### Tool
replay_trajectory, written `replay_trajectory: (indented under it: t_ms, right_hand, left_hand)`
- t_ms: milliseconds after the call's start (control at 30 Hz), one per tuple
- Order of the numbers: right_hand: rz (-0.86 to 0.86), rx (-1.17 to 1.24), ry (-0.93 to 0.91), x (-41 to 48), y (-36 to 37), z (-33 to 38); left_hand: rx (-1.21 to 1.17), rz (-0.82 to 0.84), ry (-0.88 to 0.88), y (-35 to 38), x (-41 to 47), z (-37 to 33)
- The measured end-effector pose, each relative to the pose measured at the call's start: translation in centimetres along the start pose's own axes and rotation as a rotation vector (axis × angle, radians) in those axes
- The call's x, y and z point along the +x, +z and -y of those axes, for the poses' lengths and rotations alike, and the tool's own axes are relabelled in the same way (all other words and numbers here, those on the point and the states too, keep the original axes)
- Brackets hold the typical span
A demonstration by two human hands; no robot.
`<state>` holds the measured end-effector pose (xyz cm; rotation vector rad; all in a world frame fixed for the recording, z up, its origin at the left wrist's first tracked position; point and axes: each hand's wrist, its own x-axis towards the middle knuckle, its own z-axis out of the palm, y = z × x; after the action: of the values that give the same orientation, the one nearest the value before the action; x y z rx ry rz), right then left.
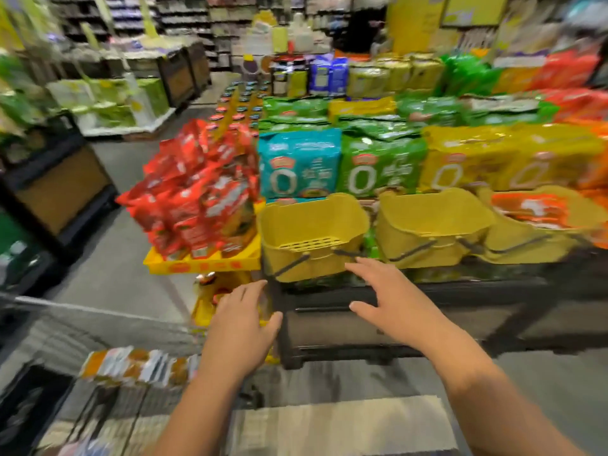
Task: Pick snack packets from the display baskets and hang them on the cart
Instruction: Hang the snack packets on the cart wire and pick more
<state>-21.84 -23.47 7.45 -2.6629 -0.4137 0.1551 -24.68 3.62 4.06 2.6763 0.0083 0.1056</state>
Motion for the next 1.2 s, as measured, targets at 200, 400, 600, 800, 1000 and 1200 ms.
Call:
replay_trajectory:
  t_ms: [200,400,600,800,1000,1200]
  right_hand:
    - [-0.077,-0.056,0.233,-8.2,-5.5,-15.9]
    - [-0.071,-0.039,0.477,-15.7,-8.3,-27.4]
    - [-0.104,0.049,0.613,-20.0,-8.9,-33.9]
    - [-0.109,0.074,0.646,-18.1,-10.6,-36.5]
    - [-0.139,0.089,0.658,-12.5,-14.9,-38.4]
    - [-0.192,0.067,0.628,-4.8,-18.3,-40.7]
  left_hand:
    - [0.002,0.079,0.161,7.9,0.5,-13.2]
    - [-0.004,0.225,0.293,14.2,2.0,-24.8]
    - [-0.004,0.310,0.435,17.5,4.6,-33.0]
    - [-0.004,0.329,0.513,20.2,10.0,-37.5]
    - [-0.025,0.324,0.571,22.7,17.4,-41.0]
    - [-0.079,0.272,0.624,23.6,25.4,-43.6]
